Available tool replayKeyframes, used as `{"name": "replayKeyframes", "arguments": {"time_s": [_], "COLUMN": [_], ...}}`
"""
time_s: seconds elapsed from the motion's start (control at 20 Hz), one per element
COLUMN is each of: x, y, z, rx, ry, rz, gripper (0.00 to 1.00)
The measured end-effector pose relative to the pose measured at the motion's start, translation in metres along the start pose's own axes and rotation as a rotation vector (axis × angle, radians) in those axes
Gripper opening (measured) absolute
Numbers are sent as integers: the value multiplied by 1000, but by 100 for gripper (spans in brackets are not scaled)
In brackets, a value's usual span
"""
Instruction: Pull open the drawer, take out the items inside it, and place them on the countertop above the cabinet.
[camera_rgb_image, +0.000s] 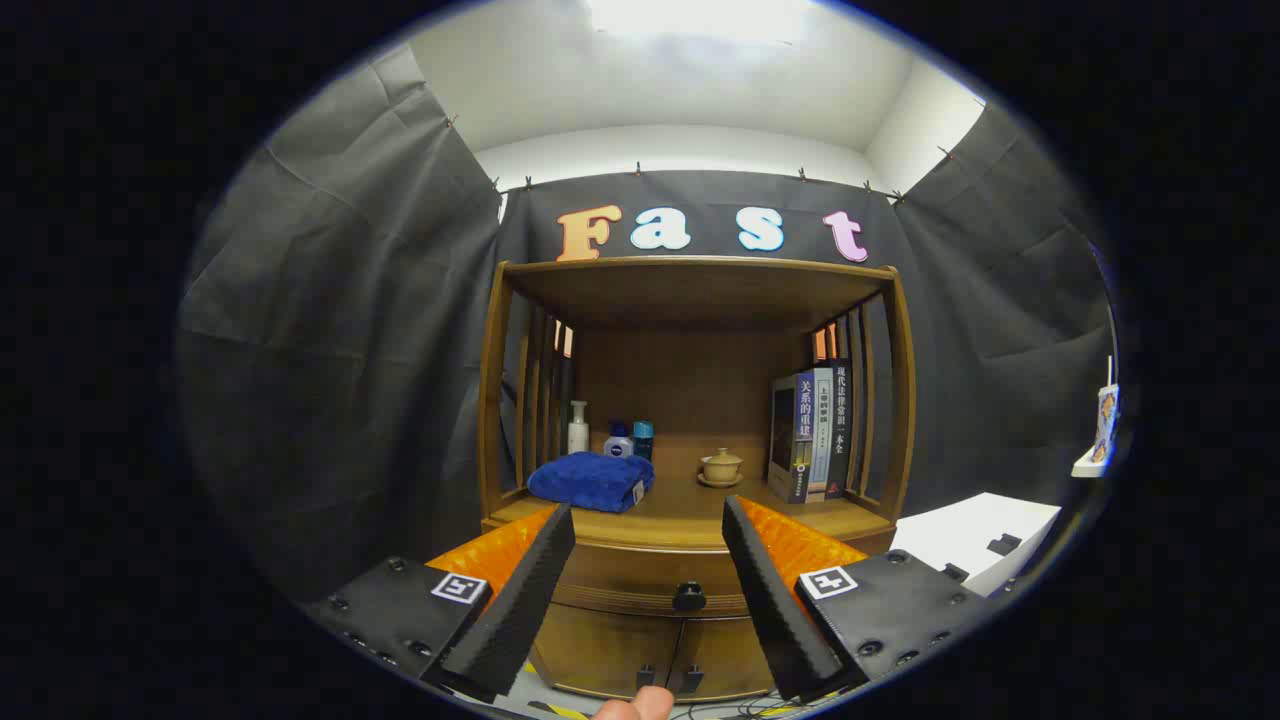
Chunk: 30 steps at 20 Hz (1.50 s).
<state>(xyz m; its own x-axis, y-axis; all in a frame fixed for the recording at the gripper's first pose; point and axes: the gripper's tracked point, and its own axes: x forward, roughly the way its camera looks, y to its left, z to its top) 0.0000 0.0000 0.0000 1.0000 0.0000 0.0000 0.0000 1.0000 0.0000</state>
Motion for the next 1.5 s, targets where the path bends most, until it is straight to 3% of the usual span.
{"name": "replayKeyframes", "arguments": {"time_s": [1.1,1.5], "x": [2,49], "y": [3,-15], "z": [2,-44], "rx": [-55,-69], "ry": [-28,-22], "rz": [-31,-107], "gripper": [98,98]}}
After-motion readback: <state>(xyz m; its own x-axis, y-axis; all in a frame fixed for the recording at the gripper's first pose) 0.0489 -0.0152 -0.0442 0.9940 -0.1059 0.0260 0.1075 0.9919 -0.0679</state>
